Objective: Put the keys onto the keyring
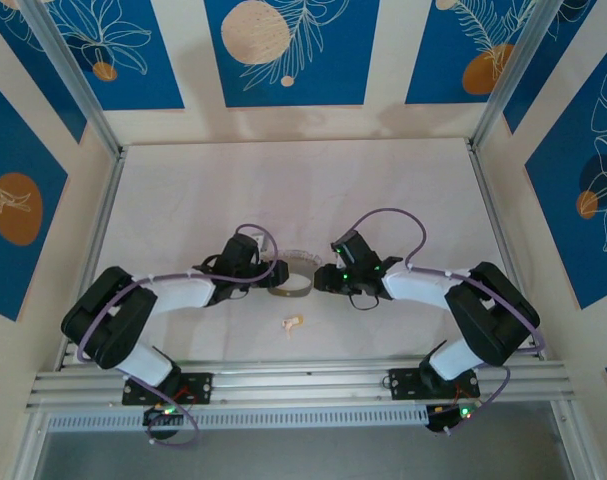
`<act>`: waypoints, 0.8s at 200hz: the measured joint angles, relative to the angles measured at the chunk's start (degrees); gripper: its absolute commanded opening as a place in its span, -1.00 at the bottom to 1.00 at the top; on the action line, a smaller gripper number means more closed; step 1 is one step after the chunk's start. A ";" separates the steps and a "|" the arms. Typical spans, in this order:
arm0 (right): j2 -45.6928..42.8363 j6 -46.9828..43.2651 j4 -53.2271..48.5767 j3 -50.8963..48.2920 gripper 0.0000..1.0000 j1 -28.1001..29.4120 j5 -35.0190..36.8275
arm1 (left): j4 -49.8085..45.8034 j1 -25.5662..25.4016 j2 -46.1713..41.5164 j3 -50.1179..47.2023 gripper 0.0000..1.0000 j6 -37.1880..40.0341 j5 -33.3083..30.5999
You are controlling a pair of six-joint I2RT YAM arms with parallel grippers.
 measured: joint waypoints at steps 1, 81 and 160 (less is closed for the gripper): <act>0.04 0.00 0.02 0.02 -0.24 -0.02 0.00 | 0.02 0.00 0.02 0.02 0.32 0.00 0.02; 4.63 -1.73 0.02 2.19 -0.50 -3.72 0.17 | 0.59 0.09 3.69 2.86 0.33 2.16 -1.77; 5.95 -3.21 0.00 4.85 -0.46 -7.76 0.04 | 0.81 2.47 9.22 8.50 0.33 6.49 -2.60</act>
